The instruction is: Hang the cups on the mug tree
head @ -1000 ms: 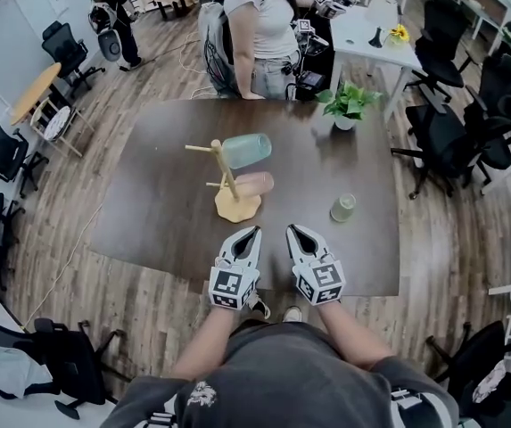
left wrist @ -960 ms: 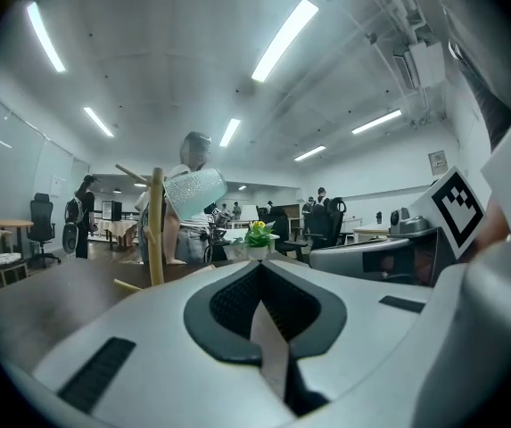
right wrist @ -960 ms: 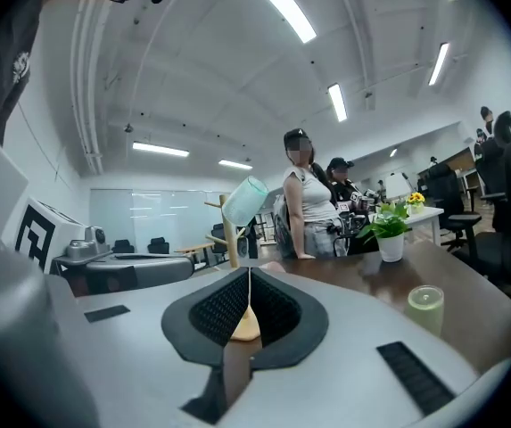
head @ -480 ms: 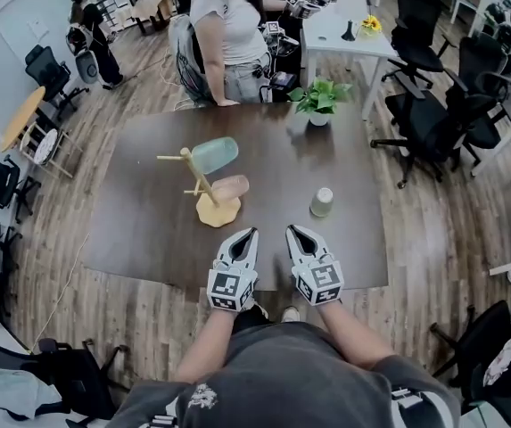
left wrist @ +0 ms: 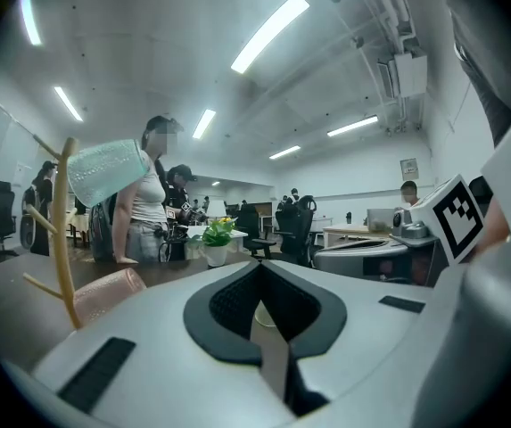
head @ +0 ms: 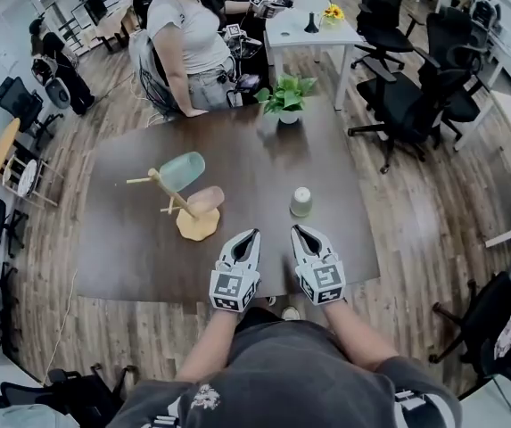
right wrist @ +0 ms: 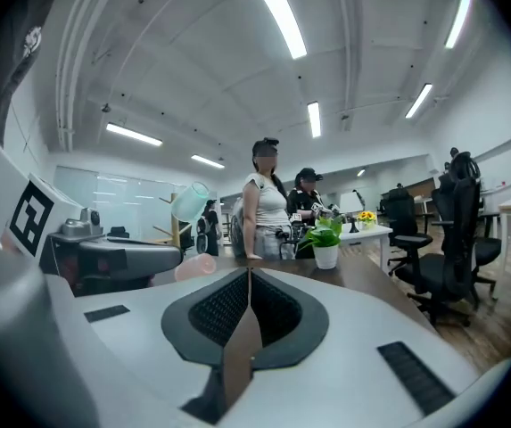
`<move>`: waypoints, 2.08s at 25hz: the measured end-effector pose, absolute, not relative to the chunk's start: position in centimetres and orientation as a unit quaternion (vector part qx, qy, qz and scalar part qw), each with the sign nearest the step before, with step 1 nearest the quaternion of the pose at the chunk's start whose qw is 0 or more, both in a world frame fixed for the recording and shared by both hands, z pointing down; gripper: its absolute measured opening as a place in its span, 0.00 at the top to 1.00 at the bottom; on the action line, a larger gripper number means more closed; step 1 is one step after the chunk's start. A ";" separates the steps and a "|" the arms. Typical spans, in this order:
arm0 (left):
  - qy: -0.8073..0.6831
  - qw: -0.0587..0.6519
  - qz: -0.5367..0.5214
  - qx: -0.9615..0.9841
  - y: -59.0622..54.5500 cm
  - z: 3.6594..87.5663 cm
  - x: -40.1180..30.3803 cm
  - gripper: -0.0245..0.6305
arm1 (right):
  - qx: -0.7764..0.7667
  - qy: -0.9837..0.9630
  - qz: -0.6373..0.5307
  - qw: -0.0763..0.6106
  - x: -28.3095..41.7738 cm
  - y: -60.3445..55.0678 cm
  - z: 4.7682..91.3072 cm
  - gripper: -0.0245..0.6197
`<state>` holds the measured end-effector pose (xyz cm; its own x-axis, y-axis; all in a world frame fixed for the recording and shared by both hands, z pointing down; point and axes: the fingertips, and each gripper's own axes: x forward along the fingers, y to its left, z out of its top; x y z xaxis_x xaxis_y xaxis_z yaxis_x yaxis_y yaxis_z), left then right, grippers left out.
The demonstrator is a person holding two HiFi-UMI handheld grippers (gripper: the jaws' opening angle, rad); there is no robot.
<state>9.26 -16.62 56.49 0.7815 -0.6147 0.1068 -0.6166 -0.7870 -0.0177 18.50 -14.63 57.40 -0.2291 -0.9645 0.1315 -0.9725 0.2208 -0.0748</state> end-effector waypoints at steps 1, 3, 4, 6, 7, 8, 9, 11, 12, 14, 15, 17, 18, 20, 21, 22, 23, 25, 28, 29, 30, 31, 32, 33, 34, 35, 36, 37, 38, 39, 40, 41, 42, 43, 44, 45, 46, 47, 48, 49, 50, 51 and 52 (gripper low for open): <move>-0.320 0.009 0.054 0.946 -16.9 56.7 9.8 0.96 | 0.627 -0.775 0.066 0.036 19.0 -14.7 57.8 0.92; -0.307 0.012 0.057 0.950 -17.4 57.2 10.7 0.96 | 0.640 -0.764 0.061 0.051 19.9 -14.9 58.6 0.92; -0.302 0.013 0.058 0.951 -17.6 57.4 11.0 0.96 | 0.645 -0.760 0.062 0.057 20.2 -15.1 59.1 0.92; -0.293 0.016 0.058 0.954 -18.1 57.7 11.4 0.96 | 0.651 -0.753 0.067 0.064 20.6 -15.4 59.8 0.92; -0.289 0.016 0.059 0.955 -18.5 57.8 11.7 0.96 | 0.653 -0.751 0.069 0.068 20.9 -15.7 60.1 0.92; -0.285 0.017 0.060 0.957 -19.0 57.9 12.0 0.96 | 0.655 -0.749 0.070 0.072 21.2 -16.0 60.3 0.92; -0.282 0.017 0.061 0.957 -19.5 58.0 12.3 0.96 | 0.657 -0.747 0.071 0.075 21.4 -16.4 60.5 0.92; -0.276 0.018 0.066 0.959 -20.4 58.3 12.8 0.96 | 0.660 -0.743 0.072 0.081 21.7 -17.2 61.0 0.92; -0.273 0.019 0.068 0.959 -20.9 58.6 13.1 0.96 | 0.662 -0.741 0.074 0.084 21.9 -17.6 61.3 0.92; -0.264 0.021 0.072 0.962 -21.6 59.4 13.7 0.96 | 0.663 -0.739 0.079 0.088 22.1 -18.4 61.8 0.92; -0.259 0.022 0.074 0.963 -22.1 59.8 14.0 0.96 | 0.664 -0.738 0.081 0.091 22.3 -18.9 62.0 0.92; -0.253 0.025 0.078 0.964 -23.0 60.2 14.5 0.96 | 0.666 -0.735 0.084 0.097 22.7 -19.8 62.5 0.92; -0.250 0.026 0.080 0.965 -23.4 60.4 14.6 0.96 | 0.668 -0.732 0.086 0.102 22.9 -20.1 62.8 0.92; -0.244 0.029 0.083 0.966 -24.1 60.7 14.8 0.96 | 0.674 -0.724 0.092 0.111 23.3 -20.6 63.4 0.91; -0.241 0.031 0.085 0.966 -24.4 61.0 15.0 0.96 | 0.678 -0.719 0.097 0.115 23.6 -20.7 63.7 0.91; -0.238 0.033 0.086 0.967 -24.7 61.2 15.2 0.96 | 0.682 -0.715 0.101 0.118 23.9 -20.9 64.0 0.91; -0.236 0.035 0.086 0.967 -24.9 61.4 15.4 0.96 | 0.685 -0.711 0.106 0.119 24.1 -20.9 64.3 0.88; -0.233 0.039 0.087 0.968 -25.2 61.8 15.7 0.96 | 0.687 -0.707 0.114 0.119 24.3 -21.1 64.9 0.74; -0.231 0.043 0.088 0.968 -25.6 62.4 15.7 0.96 | 0.693 -0.699 0.125 0.125 24.5 -21.6 66.1 0.62; -0.231 0.044 0.088 0.968 -25.8 62.5 15.6 0.96 | 0.696 -0.695 0.129 0.128 24.6 -21.8 66.5 0.60; -0.232 0.045 0.087 0.968 -26.0 62.6 15.6 0.96 | 0.698 -0.691 0.134 0.131 24.8 -22.0 67.0 0.56; -0.232 0.046 0.087 0.968 -26.2 62.7 15.5 0.96 | 0.701 -0.687 0.138 0.135 25.0 -22.3 67.5 0.52; -0.232 0.048 0.088 0.967 -26.3 62.8 15.4 0.96 | 0.703 -0.683 0.143 0.138 25.2 -22.5 67.9 0.49; -0.232 0.049 0.089 0.967 -26.5 62.9 15.4 0.96 | 0.704 -0.680 0.149 0.139 25.4 -22.8 68.3 0.48; -0.231 0.051 0.090 0.967 -26.6 63.0 15.4 0.96 | 0.705 -0.678 0.154 0.140 25.6 -23.1 68.7 0.47; -0.231 0.052 0.090 0.967 -26.8 63.2 15.4 0.96 | 0.706 -0.675 0.159 0.140 25.8 -23.4 69.1 0.46; -0.231 0.053 0.090 0.967 -27.0 63.3 15.4 0.96 | 0.708 -0.673 0.163 0.139 26.0 -23.8 69.4 0.45; -0.232 0.055 0.090 0.967 -27.2 63.3 15.3 0.96 | 0.709 -0.671 0.168 0.138 26.2 -24.1 69.6 0.45; -0.234 0.056 0.090 0.966 -27.4 63.4 15.3 0.96 | 0.710 -0.669 0.173 0.136 26.2 -24.4 69.8 0.45; -0.235 0.058 0.090 0.966 -27.5 63.4 15.3 0.96 | 0.710 -0.668 0.177 0.134 26.3 -24.7 70.0 0.45; -0.235 0.060 0.091 0.966 -27.6 63.7 15.4 0.96 | 0.710 -0.667 0.180 0.135 26.4 -24.9 70.1 0.45; -0.233 0.062 0.091 0.966 -27.6 63.9 15.4 0.96 | 0.710 -0.667 0.181 0.136 26.5 -25.1 70.3 0.45; -0.232 0.063 0.092 0.966 -27.7 64.1 15.5 0.96 | 0.709 -0.667 0.181 0.137 26.5 -25.4 70.5 0.45; -0.231 0.063 0.092 0.967 -27.8 64.2 15.5 0.96 | 0.708 -0.668 0.183 0.137 26.5 -25.6 70.6 0.45; -0.231 0.063 0.092 0.967 -27.9 64.2 15.5 0.96 | 0.708 -0.668 0.185 0.137 26.3 -25.8 70.5 0.45; -0.231 0.063 0.092 0.966 -28.1 64.2 15.5 0.96 | 0.708 -0.667 0.187 0.136 26.3 -26.0 70.5 0.45; -0.233 0.062 0.092 0.966 -28.3 64.2 15.5 0.96 | 0.710 -0.665 0.187 0.136 26.4 -26.1 70.6 0.45; -0.234 0.062 0.091 0.966 -28.5 64.0 15.6 0.96 | 0.712 -0.663 0.187 0.137 26.5 -26.2 70.8 0.45; -0.236 0.062 0.091 0.965 -28.6 63.8 15.6 0.96 | 0.713 -0.662 0.185 0.138 26.7 -26.1 70.9 0.47; -0.238 0.061 0.091 0.965 -28.7 63.7 15.6 0.96 | 0.712 -0.663 0.183 0.139 26.8 -26.1 71.0 0.49; -0.239 0.061 0.091 0.965 -28.7 63.6 15.6 0.96 | 0.711 -0.665 0.183 0.139 26.8 -26.1 71.0 0.49; -0.239 0.062 0.091 0.965 -28.7 63.7 15.7 0.96 | 0.709 -0.666 0.182 0.140 26.8 -26.1 70.9 0.50; -0.238 0.062 0.091 0.965 -28.7 63.8 15.6 0.96 | 0.708 -0.668 0.182 0.140 26.9 -26.1 70.9 0.50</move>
